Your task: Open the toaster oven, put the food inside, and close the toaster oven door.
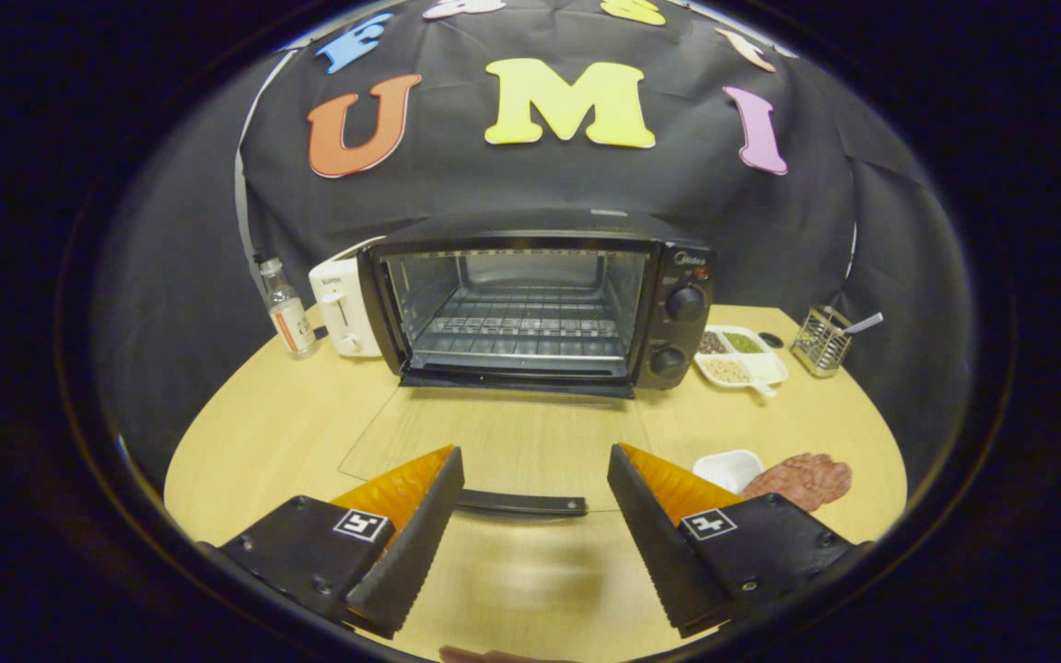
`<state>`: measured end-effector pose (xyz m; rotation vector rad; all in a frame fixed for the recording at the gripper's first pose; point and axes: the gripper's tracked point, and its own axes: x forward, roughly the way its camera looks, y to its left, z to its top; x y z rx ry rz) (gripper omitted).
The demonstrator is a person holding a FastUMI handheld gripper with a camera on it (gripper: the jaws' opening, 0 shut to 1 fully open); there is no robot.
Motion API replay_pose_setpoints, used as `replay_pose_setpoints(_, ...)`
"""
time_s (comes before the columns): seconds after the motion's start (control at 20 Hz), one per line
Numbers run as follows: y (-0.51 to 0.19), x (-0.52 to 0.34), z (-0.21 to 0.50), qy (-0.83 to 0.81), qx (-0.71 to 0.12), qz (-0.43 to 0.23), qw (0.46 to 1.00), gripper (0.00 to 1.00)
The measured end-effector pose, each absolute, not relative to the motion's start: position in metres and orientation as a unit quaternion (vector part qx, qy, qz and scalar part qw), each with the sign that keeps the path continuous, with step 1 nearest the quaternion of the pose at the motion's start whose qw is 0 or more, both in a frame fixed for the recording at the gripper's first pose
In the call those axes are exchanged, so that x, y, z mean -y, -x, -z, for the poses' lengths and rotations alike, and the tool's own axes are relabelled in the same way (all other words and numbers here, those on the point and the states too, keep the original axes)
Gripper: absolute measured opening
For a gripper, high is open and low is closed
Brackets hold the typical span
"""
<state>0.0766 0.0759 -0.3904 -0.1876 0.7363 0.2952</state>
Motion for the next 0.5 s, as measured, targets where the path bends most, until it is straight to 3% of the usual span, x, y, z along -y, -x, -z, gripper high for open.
replay_pose_setpoints(0.5, -0.106, 0.058, 0.340, 0.101, -0.395, -0.131, 0.903, 1.00)
